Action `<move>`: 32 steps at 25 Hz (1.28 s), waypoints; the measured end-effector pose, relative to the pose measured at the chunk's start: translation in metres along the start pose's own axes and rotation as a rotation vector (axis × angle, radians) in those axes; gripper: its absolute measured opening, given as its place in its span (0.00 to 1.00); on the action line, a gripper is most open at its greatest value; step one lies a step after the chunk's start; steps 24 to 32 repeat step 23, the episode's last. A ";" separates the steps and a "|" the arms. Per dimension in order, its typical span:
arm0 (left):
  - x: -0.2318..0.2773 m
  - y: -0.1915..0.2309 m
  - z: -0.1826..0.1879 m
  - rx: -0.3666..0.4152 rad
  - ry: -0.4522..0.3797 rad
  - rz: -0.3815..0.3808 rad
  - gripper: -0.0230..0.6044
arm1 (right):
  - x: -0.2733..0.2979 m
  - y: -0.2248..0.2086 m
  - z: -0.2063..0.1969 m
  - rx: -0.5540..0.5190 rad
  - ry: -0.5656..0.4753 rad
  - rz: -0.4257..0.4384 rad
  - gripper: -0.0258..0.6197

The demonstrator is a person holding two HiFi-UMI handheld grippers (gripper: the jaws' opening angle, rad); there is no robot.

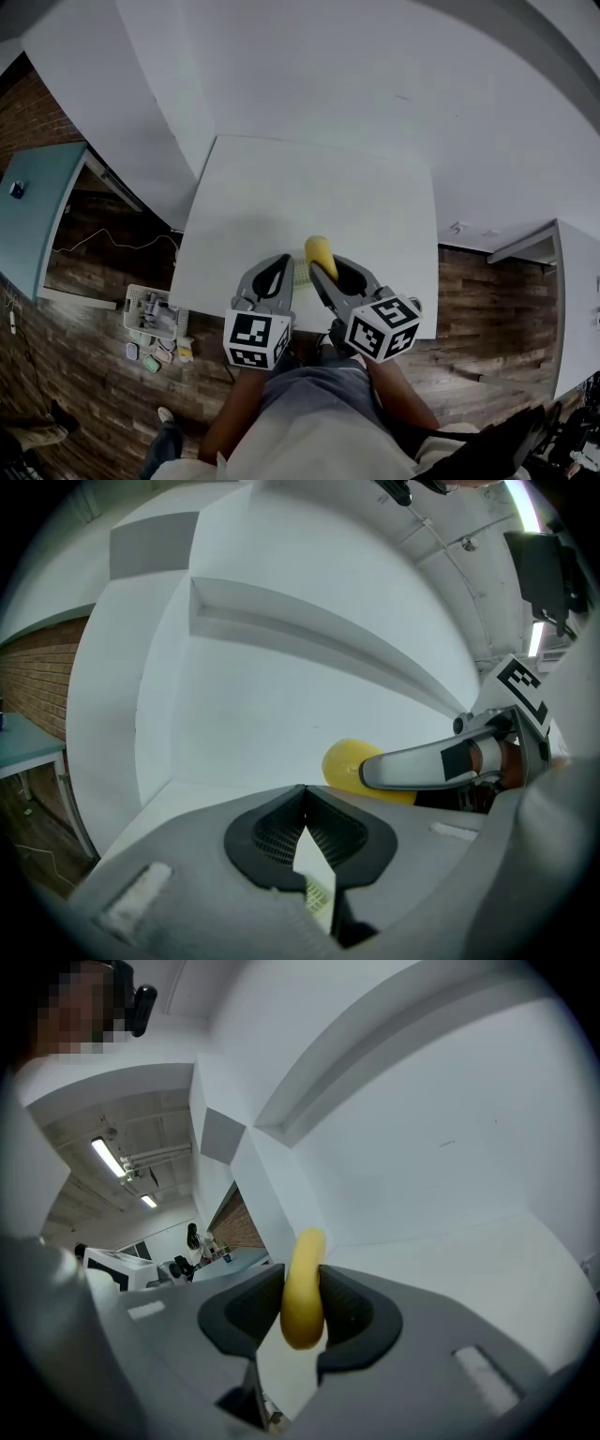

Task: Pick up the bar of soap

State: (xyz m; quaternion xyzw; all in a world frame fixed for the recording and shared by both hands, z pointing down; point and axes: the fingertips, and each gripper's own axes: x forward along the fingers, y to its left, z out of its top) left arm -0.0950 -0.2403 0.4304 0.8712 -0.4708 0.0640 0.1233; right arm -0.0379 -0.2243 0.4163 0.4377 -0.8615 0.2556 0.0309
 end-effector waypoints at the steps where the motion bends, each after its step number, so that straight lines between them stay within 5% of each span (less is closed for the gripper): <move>1: 0.000 0.000 0.000 0.000 0.000 0.001 0.04 | -0.001 -0.001 0.000 0.001 -0.001 -0.002 0.22; 32: 0.001 -0.002 0.000 -0.016 -0.008 0.007 0.04 | -0.007 -0.004 0.005 -0.010 -0.008 -0.008 0.22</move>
